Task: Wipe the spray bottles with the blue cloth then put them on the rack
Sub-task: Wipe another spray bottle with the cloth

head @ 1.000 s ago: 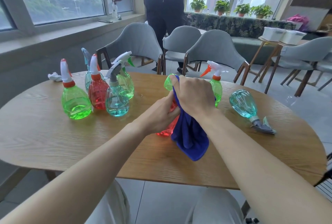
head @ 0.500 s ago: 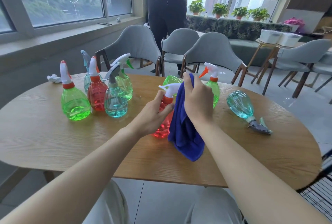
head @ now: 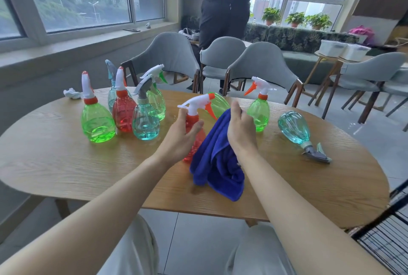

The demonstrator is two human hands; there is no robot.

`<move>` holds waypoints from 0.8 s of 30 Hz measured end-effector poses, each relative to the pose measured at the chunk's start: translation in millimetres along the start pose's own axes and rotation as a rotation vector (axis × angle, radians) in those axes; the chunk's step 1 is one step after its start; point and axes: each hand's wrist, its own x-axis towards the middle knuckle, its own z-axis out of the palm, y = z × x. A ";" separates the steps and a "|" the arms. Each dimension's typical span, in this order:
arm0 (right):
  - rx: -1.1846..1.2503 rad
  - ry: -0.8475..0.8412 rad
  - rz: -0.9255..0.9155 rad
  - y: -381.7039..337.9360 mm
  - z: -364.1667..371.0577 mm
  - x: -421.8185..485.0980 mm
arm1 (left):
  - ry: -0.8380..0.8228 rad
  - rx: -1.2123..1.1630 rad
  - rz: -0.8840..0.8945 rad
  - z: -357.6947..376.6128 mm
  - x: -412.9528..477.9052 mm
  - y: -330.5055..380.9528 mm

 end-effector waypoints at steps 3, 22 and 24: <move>0.079 -0.109 0.006 2.6 6.3 -11.5 | 0.058 0.057 0.020 -1.7 2.2 -1.9; -0.066 -0.405 -0.003 14.0 48.8 -12.3 | 0.213 0.777 0.029 -24.7 16.6 -31.2; -0.055 -0.393 0.012 18.6 47.7 -7.9 | 0.249 0.835 0.028 -24.5 16.0 -32.6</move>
